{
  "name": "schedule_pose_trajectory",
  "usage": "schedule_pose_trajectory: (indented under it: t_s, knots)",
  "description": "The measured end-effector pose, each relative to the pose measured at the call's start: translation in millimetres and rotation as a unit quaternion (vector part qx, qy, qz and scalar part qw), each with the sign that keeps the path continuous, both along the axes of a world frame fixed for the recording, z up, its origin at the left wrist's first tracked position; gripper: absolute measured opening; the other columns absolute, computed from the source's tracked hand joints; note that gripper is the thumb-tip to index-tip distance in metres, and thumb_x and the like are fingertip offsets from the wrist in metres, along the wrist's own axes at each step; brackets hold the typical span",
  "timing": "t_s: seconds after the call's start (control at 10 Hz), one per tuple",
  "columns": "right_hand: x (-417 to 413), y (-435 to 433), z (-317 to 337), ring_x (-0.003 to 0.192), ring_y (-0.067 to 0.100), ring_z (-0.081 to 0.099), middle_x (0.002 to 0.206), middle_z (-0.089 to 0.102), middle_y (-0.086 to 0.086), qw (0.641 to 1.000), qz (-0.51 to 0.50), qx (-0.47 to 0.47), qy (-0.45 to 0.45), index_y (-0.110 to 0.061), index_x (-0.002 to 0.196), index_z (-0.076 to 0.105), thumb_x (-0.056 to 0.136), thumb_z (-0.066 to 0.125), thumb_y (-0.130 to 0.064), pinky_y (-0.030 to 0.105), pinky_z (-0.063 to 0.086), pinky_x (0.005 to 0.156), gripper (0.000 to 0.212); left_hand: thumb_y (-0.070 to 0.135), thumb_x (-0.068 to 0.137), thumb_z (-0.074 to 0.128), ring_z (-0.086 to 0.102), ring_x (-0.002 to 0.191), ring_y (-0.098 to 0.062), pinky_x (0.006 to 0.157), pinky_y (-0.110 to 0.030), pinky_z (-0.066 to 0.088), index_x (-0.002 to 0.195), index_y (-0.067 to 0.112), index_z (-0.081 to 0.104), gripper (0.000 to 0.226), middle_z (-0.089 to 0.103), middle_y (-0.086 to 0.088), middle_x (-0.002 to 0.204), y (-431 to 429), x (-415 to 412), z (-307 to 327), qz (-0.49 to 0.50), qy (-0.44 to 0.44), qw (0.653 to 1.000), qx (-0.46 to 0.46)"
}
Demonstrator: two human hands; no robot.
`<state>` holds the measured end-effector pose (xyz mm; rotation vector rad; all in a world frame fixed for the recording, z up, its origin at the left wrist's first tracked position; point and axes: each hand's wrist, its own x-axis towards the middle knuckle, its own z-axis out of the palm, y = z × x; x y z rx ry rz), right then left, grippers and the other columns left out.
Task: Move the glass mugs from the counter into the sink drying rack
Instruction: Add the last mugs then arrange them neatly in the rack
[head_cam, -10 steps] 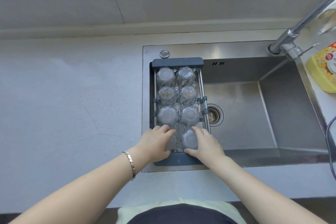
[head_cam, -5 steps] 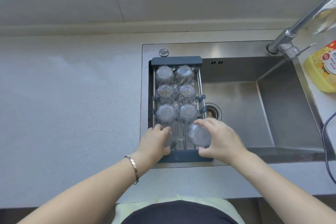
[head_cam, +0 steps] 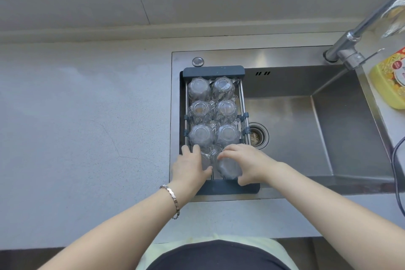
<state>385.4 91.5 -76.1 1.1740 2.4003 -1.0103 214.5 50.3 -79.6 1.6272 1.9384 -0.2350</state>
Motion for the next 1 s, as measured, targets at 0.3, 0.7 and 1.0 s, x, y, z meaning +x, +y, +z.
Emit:
schedule_pose_trajectory:
  t_s: [0.3,0.7,1.0]
  knots:
    - [11,-35,-15,0.126,0.020,0.039,0.131,0.040,0.005,0.940,-0.328,-0.010,0.090,-0.022,0.133,0.042,0.068,0.077,-0.018,0.025,0.031,0.105,0.073,0.045,0.085,0.059,0.057,0.097,-0.032,0.075,-0.037,0.051,0.117,0.013,0.041,0.049,0.042,-0.012,0.119,-2,-3,-3,-0.015,-0.009,1.000,0.012]
    - [-4,-35,-27,0.117,0.022,0.053,0.132,0.054,0.006,0.903,-0.419,-0.069,0.070,-0.019,0.134,0.041,0.064,0.083,-0.031,0.040,0.044,0.101,0.082,0.047,0.081,0.064,0.052,0.111,-0.025,0.083,-0.035,0.050,0.126,0.014,0.042,0.060,0.049,-0.007,0.123,4,-17,-6,-0.122,0.017,0.992,-0.003]
    - [-3,1,14,0.116,0.023,0.052,0.130,0.055,0.006,0.964,-0.233,-0.096,-0.082,-0.017,0.135,0.040,0.084,0.061,-0.034,0.029,0.042,0.089,0.057,0.042,0.086,0.057,0.049,0.114,-0.028,0.089,-0.037,0.045,0.120,0.011,0.047,0.047,0.052,-0.009,0.122,20,-18,22,-0.182,0.089,0.979,0.003]
